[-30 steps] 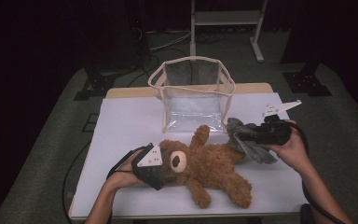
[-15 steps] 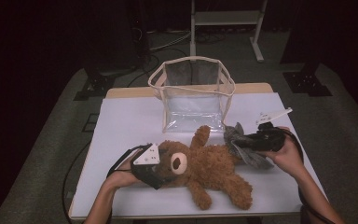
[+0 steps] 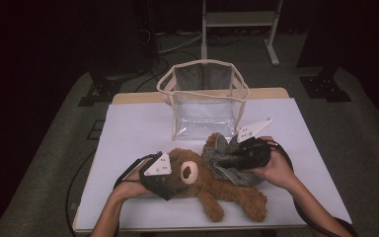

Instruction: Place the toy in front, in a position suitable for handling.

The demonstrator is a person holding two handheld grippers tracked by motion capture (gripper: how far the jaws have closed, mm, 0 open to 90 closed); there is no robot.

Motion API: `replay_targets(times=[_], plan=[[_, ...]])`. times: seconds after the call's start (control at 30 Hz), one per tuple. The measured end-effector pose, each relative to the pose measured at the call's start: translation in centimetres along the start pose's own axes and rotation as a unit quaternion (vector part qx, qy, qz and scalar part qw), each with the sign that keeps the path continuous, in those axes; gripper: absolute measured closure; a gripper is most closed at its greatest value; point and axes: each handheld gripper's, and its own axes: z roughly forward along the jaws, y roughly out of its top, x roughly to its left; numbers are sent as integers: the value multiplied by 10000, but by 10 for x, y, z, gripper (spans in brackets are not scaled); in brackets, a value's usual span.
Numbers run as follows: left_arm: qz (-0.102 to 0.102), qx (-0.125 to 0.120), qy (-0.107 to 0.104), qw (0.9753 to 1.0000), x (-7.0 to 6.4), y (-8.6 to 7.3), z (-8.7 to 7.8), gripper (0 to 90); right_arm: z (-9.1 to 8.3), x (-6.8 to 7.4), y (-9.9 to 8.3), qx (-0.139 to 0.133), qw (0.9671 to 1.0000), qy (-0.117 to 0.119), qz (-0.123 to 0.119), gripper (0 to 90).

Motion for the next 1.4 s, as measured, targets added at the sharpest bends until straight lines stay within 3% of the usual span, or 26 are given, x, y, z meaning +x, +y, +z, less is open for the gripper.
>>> replay_targets(times=[0.17,0.27,0.47,0.63,0.77,0.93,1.1,1.2,1.4], plan=[[-28,-151,8,9999,8,-1,-15,156,-6,-16,-18,-277,9988,85,383,726],[-220,-266,76,9994,13,-4,-20,172,-10,-20,-24,-338,9984,73,453,726],[-274,-93,-62,9996,10,-7,-6,227,-14,-21,-26,-358,9980,-3,515,725],[-389,-179,-154,9990,7,-7,-1,239,-16,-15,-15,-252,9989,-171,354,724],[-301,-236,-293,9988,0,-1,5,239,-13,-11,-5,-229,9993,-167,238,724],[-186,-203,-276,9992,-3,3,7,239,0,-2,1,-80,9999,-84,48,723],[-270,-338,-268,9987,-4,5,9,243,3,-4,7,-91,9999,-4,125,723],[-202,-299,-277,9990,-6,7,12,243,16,-7,22,27,10000,70,40,722],[-158,-276,-268,9991,-7,6,14,244,41,-20,43,69,9994,288,159,722]])
